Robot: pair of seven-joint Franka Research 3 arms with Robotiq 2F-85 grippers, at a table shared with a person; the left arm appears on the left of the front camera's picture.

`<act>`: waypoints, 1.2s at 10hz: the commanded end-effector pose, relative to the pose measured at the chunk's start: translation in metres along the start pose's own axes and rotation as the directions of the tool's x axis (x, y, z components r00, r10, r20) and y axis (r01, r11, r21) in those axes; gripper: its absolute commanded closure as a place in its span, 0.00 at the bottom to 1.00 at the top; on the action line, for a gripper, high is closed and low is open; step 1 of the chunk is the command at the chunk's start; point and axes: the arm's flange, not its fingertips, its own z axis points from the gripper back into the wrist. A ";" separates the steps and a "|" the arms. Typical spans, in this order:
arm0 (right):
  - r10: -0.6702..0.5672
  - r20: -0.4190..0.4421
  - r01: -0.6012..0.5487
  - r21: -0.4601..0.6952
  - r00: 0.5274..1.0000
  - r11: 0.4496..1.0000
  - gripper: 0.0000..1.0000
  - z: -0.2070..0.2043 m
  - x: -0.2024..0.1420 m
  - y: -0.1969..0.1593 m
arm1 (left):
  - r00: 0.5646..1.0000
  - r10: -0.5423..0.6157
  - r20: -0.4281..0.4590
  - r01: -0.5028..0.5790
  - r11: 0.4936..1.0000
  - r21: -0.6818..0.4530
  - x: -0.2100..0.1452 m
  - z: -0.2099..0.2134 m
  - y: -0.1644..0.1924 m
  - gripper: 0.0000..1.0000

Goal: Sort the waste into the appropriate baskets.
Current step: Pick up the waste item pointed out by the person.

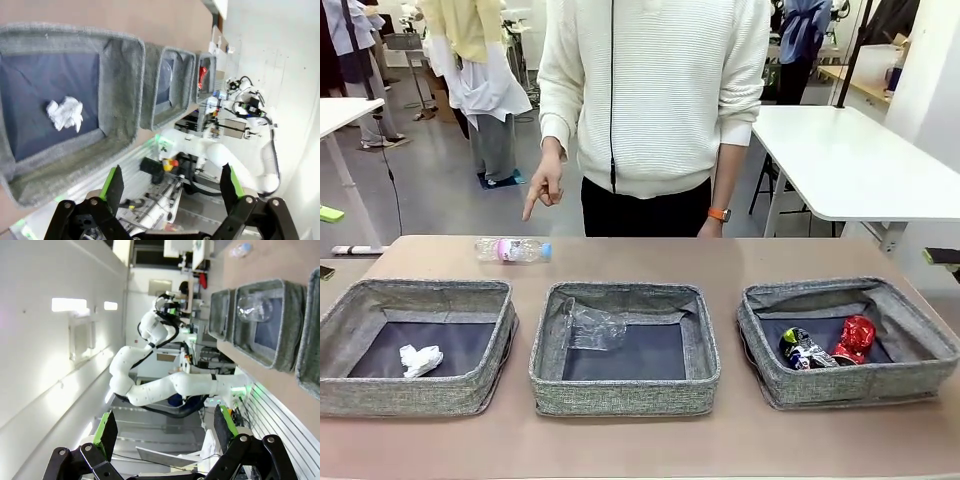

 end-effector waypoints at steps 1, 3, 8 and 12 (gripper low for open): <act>-0.022 0.003 0.022 0.016 1.000 1.000 0.00 0.002 0.001 0.007 | 0.951 -0.292 -0.104 0.309 0.917 0.254 0.069 -0.025 -0.026 0.00; -0.022 0.003 0.022 0.016 1.000 1.000 0.00 0.002 0.001 0.007 | 0.724 -0.639 -0.261 0.688 0.640 0.341 0.124 -0.073 -0.052 0.00; -0.022 0.003 0.022 0.016 1.000 1.000 0.00 0.002 0.001 0.007 | 0.121 -0.915 -0.384 0.843 -0.109 0.526 0.144 -0.175 -0.076 0.00; -0.022 0.003 0.022 0.016 1.000 1.000 0.00 0.002 0.001 0.007 | 0.413 -0.811 -0.415 0.878 0.233 0.418 0.166 -0.167 -0.097 0.00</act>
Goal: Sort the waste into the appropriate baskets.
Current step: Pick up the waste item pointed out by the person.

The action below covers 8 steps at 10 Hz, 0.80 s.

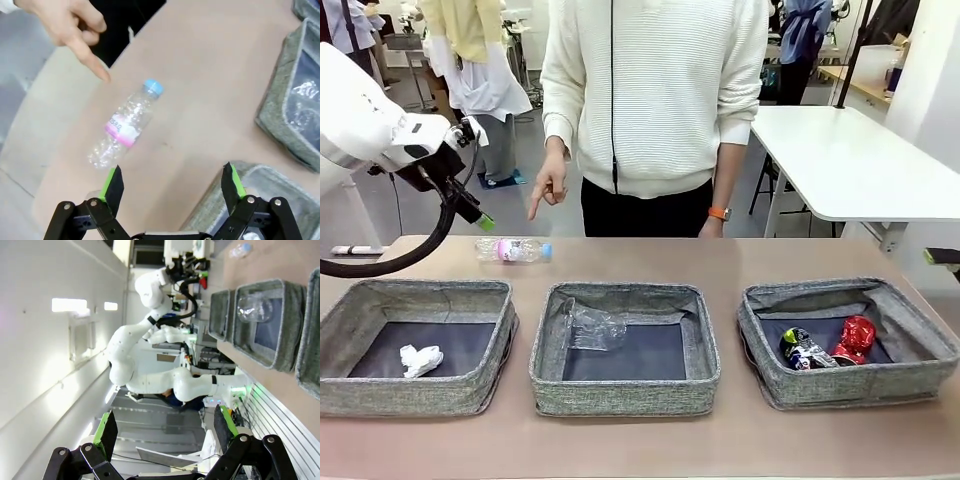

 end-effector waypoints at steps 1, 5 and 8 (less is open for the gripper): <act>-0.021 0.002 0.021 0.015 1.000 1.000 0.00 0.002 0.001 0.006 | 0.999 0.048 0.001 -0.048 0.998 -0.043 0.006 0.008 0.008 0.00; -0.021 0.002 0.021 0.015 1.000 1.000 0.00 0.002 0.001 0.006 | 0.912 -0.342 -0.228 0.315 0.938 -0.146 0.003 -0.020 0.024 0.00; -0.021 0.002 0.021 0.015 1.000 1.000 0.00 0.002 0.001 0.006 | 0.770 -0.524 -0.364 0.515 0.847 -0.131 0.038 -0.069 0.045 0.00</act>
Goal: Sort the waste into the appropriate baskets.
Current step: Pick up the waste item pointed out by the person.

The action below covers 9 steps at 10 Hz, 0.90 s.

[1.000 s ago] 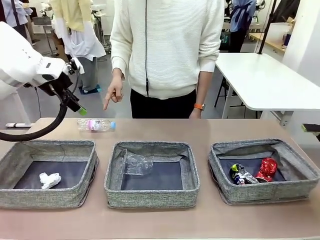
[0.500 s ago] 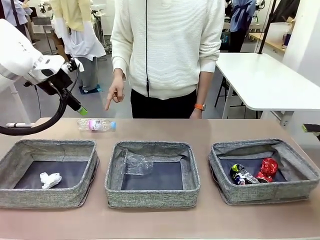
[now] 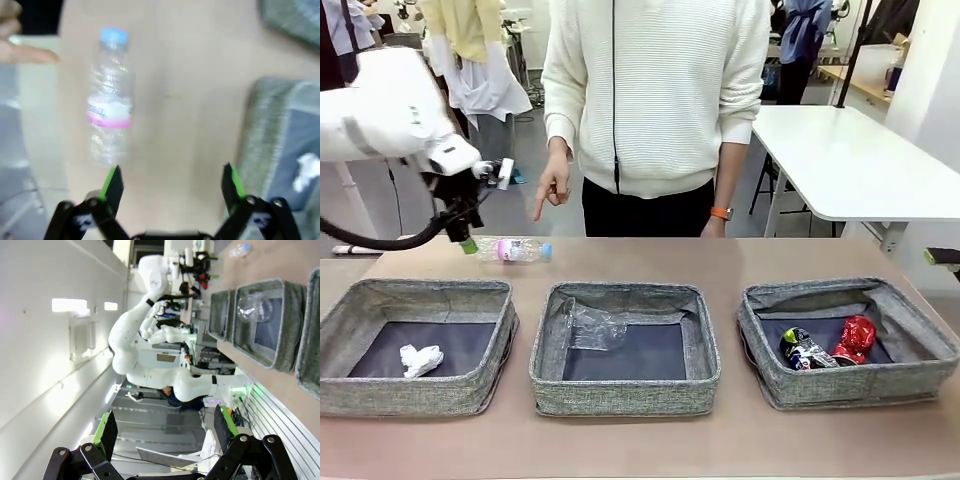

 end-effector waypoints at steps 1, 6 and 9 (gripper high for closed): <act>-0.021 0.002 0.021 0.015 1.000 1.000 0.00 0.002 0.001 0.006 | 0.998 -0.066 0.015 0.063 0.984 0.164 0.013 -0.013 0.025 0.00; -0.021 0.002 0.021 0.015 1.000 1.000 0.00 0.002 0.001 0.006 | 0.995 -0.058 0.077 0.049 0.992 0.114 0.002 -0.059 0.052 0.00; -0.021 0.002 0.021 0.015 1.000 1.000 0.00 0.002 0.001 0.006 | 0.992 -0.093 0.091 0.088 0.995 0.052 0.017 -0.069 0.058 0.00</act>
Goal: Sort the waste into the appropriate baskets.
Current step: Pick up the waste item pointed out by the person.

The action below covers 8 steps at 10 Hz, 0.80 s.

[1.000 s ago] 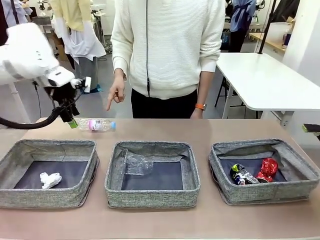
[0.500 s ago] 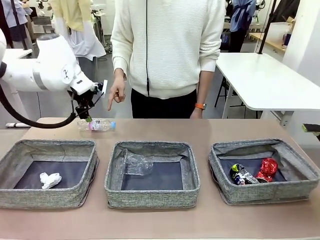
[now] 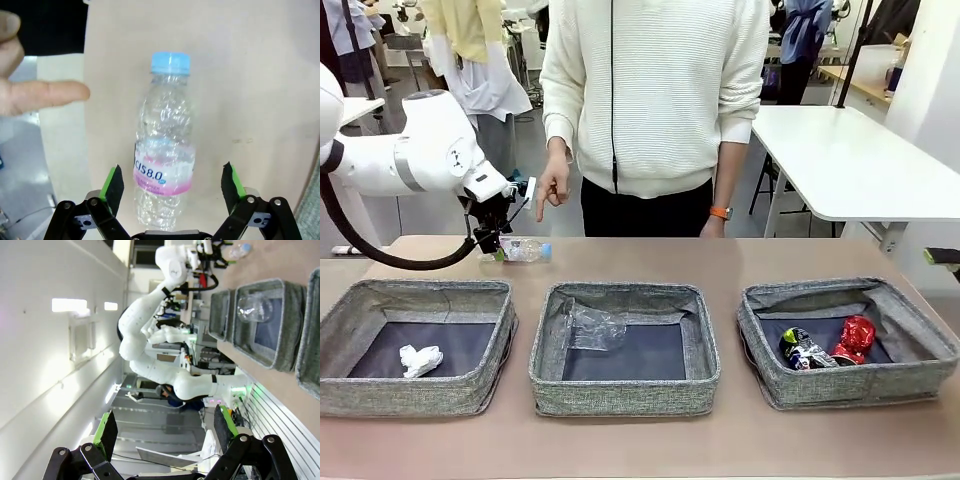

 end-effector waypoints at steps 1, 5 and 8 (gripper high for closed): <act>-0.021 0.002 0.021 0.015 1.000 1.000 0.00 0.002 0.001 0.006 | 0.999 -0.043 0.026 0.044 0.998 -0.052 0.006 -0.010 0.014 0.00; -0.021 0.002 0.021 0.015 1.000 1.000 0.00 0.002 0.001 0.006 | 0.998 -0.062 -0.009 0.060 0.989 -0.134 0.015 -0.022 0.015 0.00; -0.021 0.002 0.021 0.015 1.000 1.000 0.00 0.002 0.001 0.006 | 0.996 -0.061 -0.065 0.051 0.988 -0.148 0.017 -0.024 0.013 1.00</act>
